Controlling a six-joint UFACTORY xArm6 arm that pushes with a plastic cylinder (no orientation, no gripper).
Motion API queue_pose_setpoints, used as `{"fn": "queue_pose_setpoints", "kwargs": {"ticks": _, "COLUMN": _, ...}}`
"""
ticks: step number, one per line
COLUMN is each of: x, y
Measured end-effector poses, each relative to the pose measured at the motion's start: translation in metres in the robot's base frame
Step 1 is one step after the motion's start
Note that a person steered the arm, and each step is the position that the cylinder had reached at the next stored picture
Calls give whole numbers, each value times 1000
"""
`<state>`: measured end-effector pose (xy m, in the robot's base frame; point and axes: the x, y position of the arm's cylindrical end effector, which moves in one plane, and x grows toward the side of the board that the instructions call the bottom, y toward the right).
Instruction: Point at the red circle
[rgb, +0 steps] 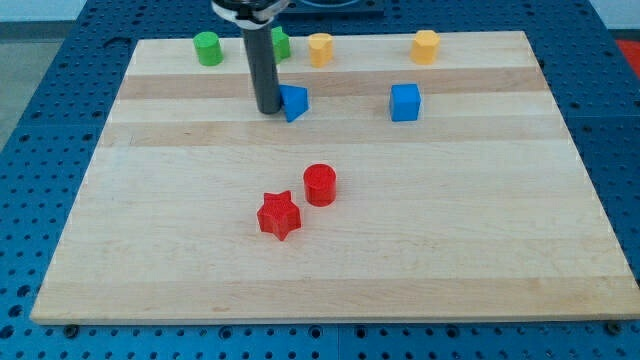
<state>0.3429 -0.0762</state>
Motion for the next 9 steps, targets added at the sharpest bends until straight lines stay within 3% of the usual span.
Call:
{"fn": "queue_pose_setpoints", "kwargs": {"ticks": 2, "x": 8, "y": 35}}
{"fn": "queue_pose_setpoints", "kwargs": {"ticks": 4, "x": 63, "y": 60}}
{"fn": "queue_pose_setpoints", "kwargs": {"ticks": 9, "x": 85, "y": 86}}
